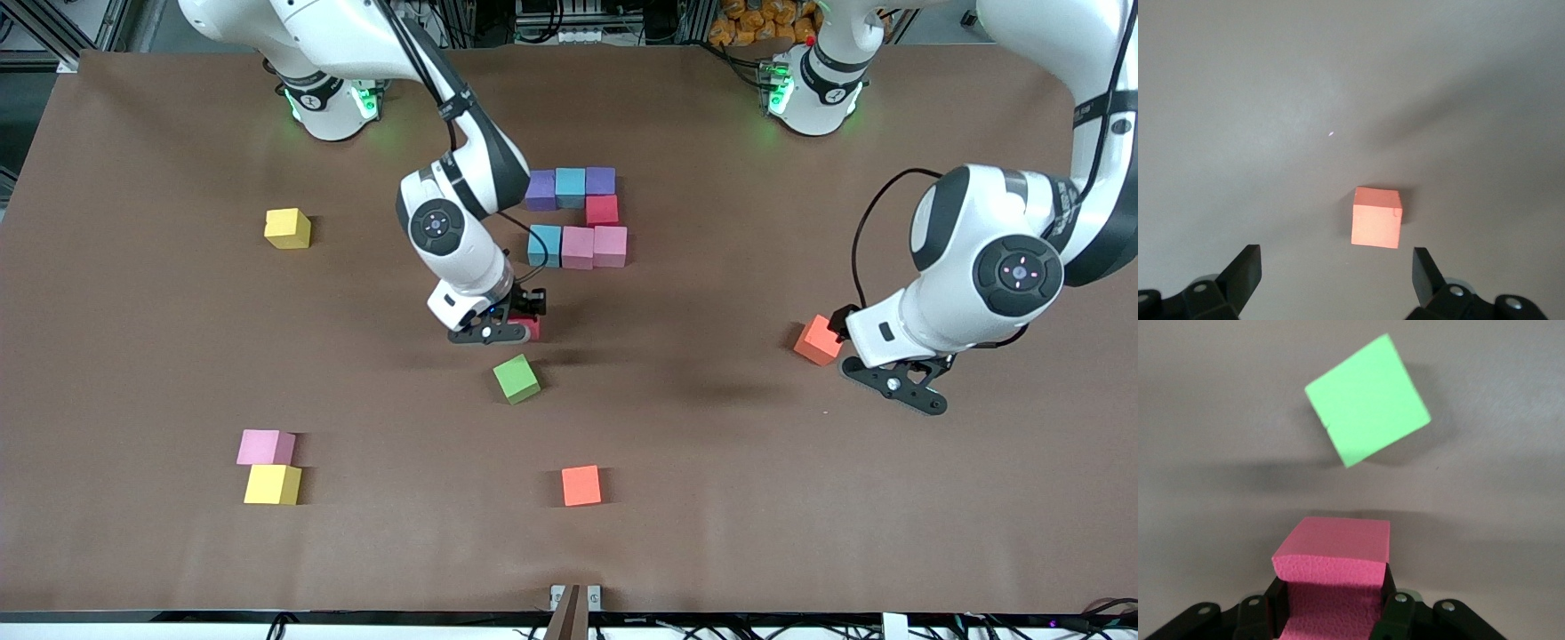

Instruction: Form number 2 with 11 blocks

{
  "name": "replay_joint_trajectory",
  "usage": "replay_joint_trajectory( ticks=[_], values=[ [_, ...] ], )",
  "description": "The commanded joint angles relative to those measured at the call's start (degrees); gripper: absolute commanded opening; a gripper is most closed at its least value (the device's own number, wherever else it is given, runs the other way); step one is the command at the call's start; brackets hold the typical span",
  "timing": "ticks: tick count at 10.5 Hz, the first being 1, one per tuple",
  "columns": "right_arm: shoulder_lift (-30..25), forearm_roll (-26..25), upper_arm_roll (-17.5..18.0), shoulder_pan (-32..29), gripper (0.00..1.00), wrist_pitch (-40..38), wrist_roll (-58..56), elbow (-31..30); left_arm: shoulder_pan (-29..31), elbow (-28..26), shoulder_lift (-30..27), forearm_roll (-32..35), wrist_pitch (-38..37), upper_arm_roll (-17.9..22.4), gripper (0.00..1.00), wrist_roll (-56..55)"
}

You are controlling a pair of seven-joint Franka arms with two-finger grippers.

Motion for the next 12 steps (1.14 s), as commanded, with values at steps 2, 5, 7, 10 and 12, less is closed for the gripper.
replay_joint_trajectory(
  ticks=[2, 5, 7, 10, 12],
  values=[
    [-1.42, 1.69, -0.30, 3.35, 0.33, 5.18, 0.69, -5.67, -1.40, -6.05, -0.50, -1.01, 3.34, 1.04, 1.00, -1.14],
    [-1.68, 3.25, -0.30, 5.37, 0.31, 5.38, 0.96, -7.80, -3.77, -6.41, 2.05, -0.66, 4.48, 1.13, 1.00, -1.41],
    [-1.60, 5.28, -0.39, 6.78, 0.31, 5.38, 1.22, -8.59, -3.87, -8.86, 2.32, -0.57, 5.53, 1.13, 1.00, -1.76],
    [-1.68, 5.38, -0.39, 7.84, 0.31, 5.55, 1.57, -9.55, -4.04, -13.09, 2.75, -0.22, 11.24, 2.27, 1.00, -1.59],
    [-1.68, 5.38, -0.48, 7.93, 0.31, 5.73, 1.66, -9.91, -4.13, -13.00, 4.07, -0.13, 11.95, 3.14, 1.00, -1.07]
  ],
)
